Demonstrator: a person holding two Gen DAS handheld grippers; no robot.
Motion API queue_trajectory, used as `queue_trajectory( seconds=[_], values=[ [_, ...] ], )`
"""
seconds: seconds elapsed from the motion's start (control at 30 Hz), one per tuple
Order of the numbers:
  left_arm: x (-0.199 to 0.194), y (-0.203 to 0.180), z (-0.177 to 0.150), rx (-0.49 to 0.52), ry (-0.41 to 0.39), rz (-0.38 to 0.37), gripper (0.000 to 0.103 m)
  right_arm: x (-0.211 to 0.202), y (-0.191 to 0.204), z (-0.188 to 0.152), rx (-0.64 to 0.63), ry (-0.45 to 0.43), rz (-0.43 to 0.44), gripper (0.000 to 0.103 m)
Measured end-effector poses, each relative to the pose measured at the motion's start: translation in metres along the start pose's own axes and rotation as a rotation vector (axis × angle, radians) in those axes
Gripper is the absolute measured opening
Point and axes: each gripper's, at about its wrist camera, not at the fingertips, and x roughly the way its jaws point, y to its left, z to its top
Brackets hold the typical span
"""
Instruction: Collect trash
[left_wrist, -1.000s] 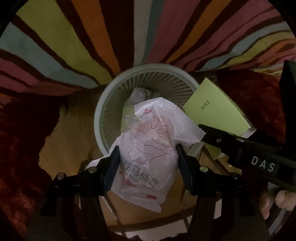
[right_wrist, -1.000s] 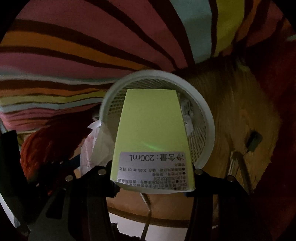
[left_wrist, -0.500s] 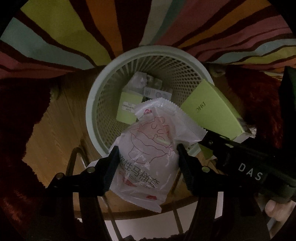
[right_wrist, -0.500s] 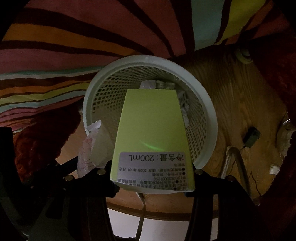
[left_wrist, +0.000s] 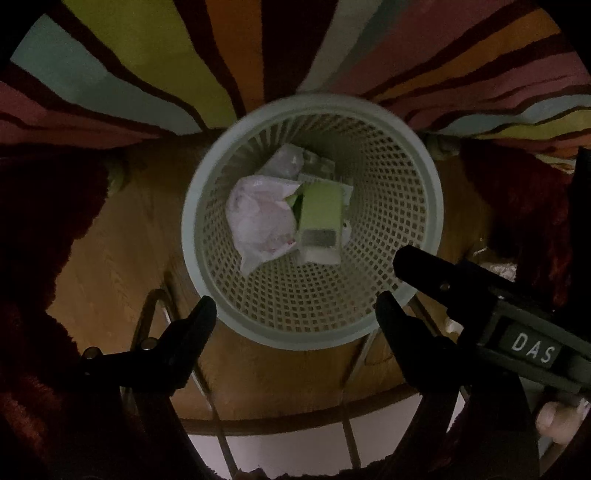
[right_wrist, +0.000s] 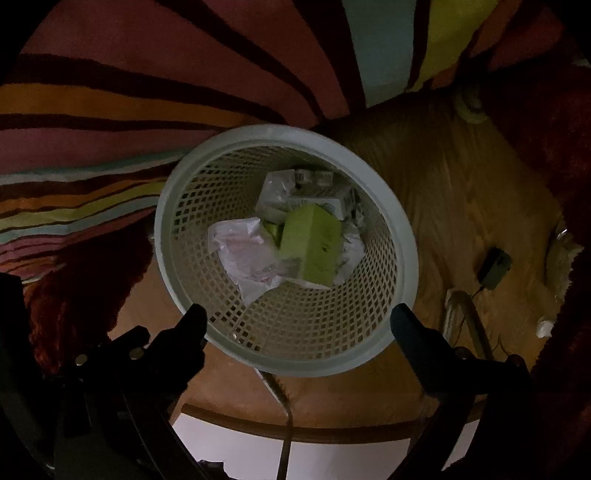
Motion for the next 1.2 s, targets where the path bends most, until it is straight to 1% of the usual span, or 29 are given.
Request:
queue_trajectory(
  seconds=[0.27,0.4,0.57,0.7,1.0,1.1,1.2],
  values=[
    [-0.025,0.003,-0.009,-0.011,-0.102,-0.005,0.086,-0.026,0.002,-0.008,-0.027,-0.115,0.015,0.095],
    [-0.034,0.004,-0.015,-0.009,-0.135,0.003,0.086,-0.039,0.001,-0.011,-0.029,-0.177,0.028,0.095],
    [-0.045,0.006,-0.022,-0.009,-0.167,0.012,0.086,-0.055,0.0,-0.016,-0.027,-0.247,0.018,0.095],
    [-0.054,0.008,-0.028,0.0,-0.206,0.02,0.086,-0.071,0.002,-0.022,-0.05,-0.314,0.01,0.095],
    [-0.088,0.015,-0.041,-0.011,-0.343,0.03,0.086,-0.108,0.015,-0.04,-0.147,-0.476,-0.032,0.095],
    [-0.102,0.019,-0.047,-0.019,-0.407,0.03,0.086,-0.121,0.021,-0.047,-0.19,-0.547,-0.048,0.095],
    [-0.118,0.019,-0.054,-0.019,-0.478,0.047,0.086,-0.134,0.026,-0.055,-0.225,-0.607,-0.066,0.095]
  ],
)
